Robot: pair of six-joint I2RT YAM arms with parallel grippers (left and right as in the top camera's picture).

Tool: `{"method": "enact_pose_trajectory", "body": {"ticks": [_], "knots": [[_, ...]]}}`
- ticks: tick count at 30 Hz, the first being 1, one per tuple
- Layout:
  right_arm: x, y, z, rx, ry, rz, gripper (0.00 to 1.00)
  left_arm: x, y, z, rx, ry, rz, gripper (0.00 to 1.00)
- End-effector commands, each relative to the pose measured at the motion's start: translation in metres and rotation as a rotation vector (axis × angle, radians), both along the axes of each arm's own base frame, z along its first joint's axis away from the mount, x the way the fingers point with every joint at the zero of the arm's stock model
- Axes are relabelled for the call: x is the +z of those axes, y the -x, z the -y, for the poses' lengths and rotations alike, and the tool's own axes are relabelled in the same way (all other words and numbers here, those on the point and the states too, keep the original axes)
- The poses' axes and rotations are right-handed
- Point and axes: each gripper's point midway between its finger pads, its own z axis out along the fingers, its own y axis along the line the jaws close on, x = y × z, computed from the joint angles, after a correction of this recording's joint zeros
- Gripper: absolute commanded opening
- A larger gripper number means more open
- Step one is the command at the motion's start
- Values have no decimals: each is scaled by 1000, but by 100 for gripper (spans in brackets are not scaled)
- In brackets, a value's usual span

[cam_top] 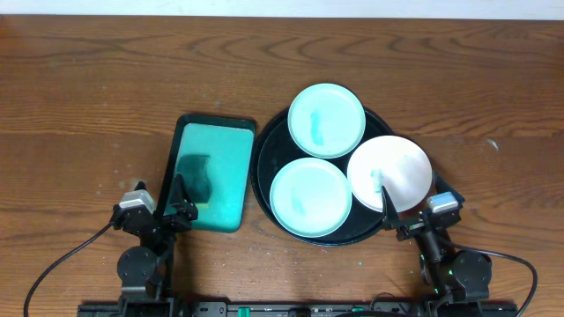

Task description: Clean dirty plates on tray and stack at the side

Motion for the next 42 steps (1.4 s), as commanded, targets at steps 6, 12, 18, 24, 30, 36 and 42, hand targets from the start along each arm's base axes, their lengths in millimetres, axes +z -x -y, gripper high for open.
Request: {"method": "enact_pose_trajectory", "body": {"ticks": [6,12,18,24,30,36,42], "knots": [[47,16,-28,179,-115,59,99,29,4,36,-203,112,61,81],[103,12,-29,181,-95,-5,99,79,4,28,-153,114,10,81],[123,-17,-46,246,-107,-419,99,97,-9,28,-127,140,-391,81],[110,-44,-60,307,-113,-739,99,103,-16,28,-106,158,-688,81],[77,-56,-82,415,-203,-934,99,90,-20,40,-160,200,-806,81],[-10,-29,-83,261,-47,-1262,75,86,-13,63,-284,276,-849,81],[-95,13,-90,116,118,-1496,49,87,-16,60,-267,264,-840,81]]}}
